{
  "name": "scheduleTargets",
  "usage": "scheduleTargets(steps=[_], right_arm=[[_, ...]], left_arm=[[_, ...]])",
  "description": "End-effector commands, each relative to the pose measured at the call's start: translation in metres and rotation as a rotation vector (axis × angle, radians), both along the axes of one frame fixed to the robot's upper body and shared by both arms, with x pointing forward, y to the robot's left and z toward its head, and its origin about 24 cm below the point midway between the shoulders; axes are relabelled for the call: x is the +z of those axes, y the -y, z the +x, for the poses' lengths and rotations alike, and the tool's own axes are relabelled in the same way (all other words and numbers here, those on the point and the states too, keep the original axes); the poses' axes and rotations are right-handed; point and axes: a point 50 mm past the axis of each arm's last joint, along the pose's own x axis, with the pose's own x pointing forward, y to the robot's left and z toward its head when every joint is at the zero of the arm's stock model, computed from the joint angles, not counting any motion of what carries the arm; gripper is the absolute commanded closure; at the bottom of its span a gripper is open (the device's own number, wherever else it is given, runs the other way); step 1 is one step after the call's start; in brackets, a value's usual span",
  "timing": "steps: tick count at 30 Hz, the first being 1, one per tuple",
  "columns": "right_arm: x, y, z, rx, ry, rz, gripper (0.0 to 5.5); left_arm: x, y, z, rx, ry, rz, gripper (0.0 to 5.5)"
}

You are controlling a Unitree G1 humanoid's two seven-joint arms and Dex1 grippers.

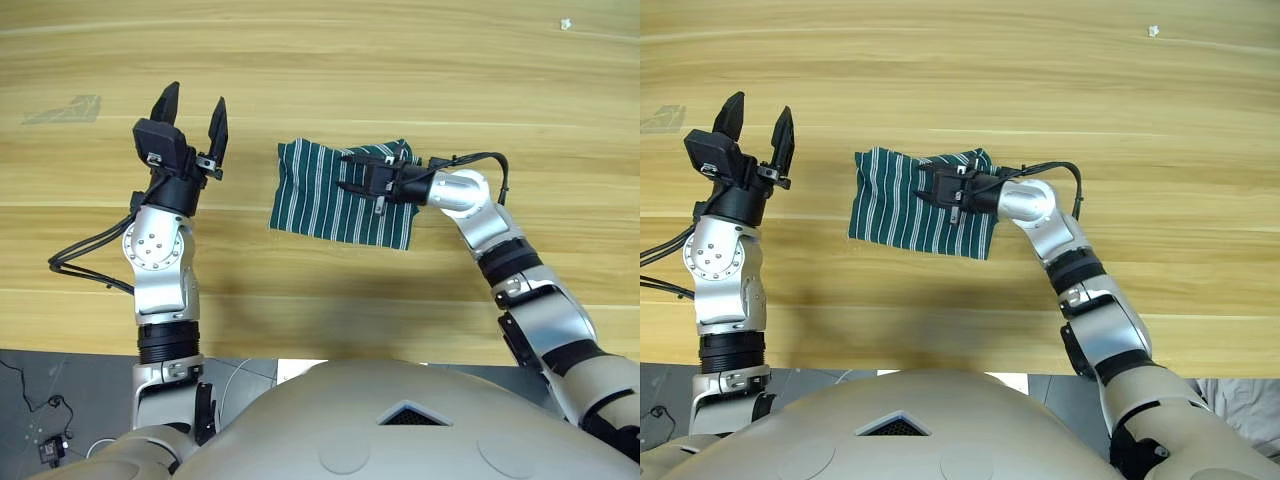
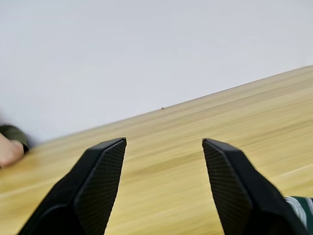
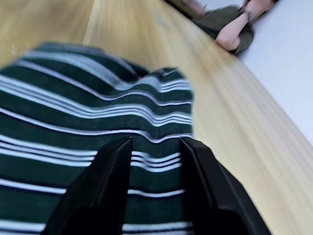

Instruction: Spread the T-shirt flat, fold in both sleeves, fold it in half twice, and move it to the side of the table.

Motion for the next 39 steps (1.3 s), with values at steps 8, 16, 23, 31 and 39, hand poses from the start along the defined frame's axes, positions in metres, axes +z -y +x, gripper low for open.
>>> scheduleTargets(steps=[8,16,23,31,39], right_arm=[[-0.054,0.048,0.014,-0.687,-0.577,0.131,3.72],[-0.070,0.133,-0.072,-1.169,-0.497,0.255,3.72],[-0.020,0.166,-0.066,-1.459,-0.134,0.479,3.72],[0.010,0.188,-0.046,-1.555,0.007,0.613,3.72],[0.072,0.131,-0.024,-1.051,0.401,0.855,3.72]], left_arm=[[-0.013,0.011,-0.004,0.013,-0.052,0.001,2.60],[-0.007,0.000,-0.021,0.076,-0.033,-0.010,2.60],[-0.015,0.011,-0.030,0.104,-0.047,-0.069,2.60],[-0.016,0.013,-0.030,0.112,-0.051,-0.093,2.60],[0.010,0.037,-0.008,0.040,0.110,-0.046,2.60]])
